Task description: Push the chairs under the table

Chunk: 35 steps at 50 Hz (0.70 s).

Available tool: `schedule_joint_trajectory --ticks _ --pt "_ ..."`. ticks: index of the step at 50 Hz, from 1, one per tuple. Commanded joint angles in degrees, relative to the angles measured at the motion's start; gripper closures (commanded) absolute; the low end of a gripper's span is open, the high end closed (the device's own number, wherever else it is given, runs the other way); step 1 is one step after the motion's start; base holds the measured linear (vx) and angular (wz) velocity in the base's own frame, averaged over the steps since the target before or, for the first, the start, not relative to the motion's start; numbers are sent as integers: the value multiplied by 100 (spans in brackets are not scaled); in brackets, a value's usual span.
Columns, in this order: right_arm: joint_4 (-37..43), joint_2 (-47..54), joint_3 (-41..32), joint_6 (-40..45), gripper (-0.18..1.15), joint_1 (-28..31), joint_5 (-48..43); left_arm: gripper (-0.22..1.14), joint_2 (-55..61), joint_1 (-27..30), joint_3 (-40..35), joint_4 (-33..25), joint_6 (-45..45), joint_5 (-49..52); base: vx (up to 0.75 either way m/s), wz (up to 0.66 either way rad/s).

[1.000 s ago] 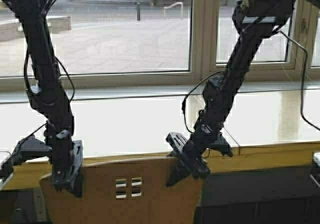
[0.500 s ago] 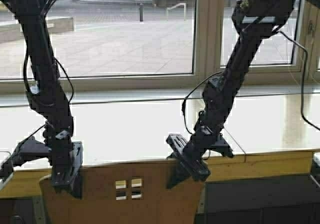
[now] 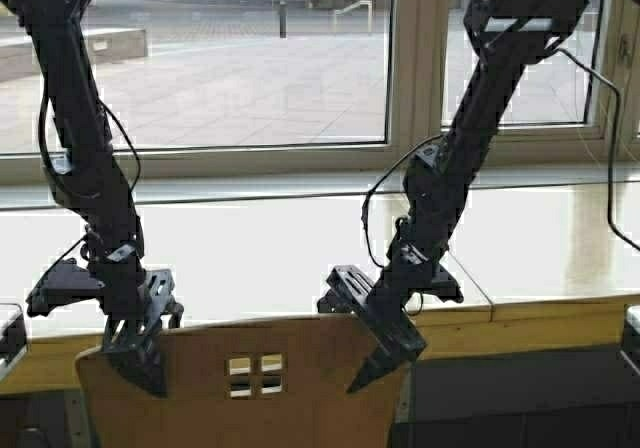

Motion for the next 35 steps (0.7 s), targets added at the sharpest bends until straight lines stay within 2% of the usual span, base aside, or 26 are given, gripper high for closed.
schedule_joint_trajectory --ticks 1,15,20,23,28,35 --pt "-26 -791 404 -9 -7 70 -193 -2 -756 -18 343 -79 9 167 1 0" --pt "-70 -2294 1617 -9 -7 35 -598 -2 -2338 -9 1345 -62 62 220 1 0" --pt "-378 -3032 2092 -53 -7 35 -773 -2 -3041 26 1767 44 255 220 0 -1" --pt "-738 -3480 2347 -123 -7 35 -861 -2 -3560 97 2030 255 545 246 -1 -1" --pt "-1670 -4298 2874 -185 -7 18 -1020 -2 -4597 378 2602 914 1248 290 -2 1" --pt "-2610 -5449 3709 -176 -7 -53 -1283 -2 -6117 1169 3366 1652 2188 642 -3 9"
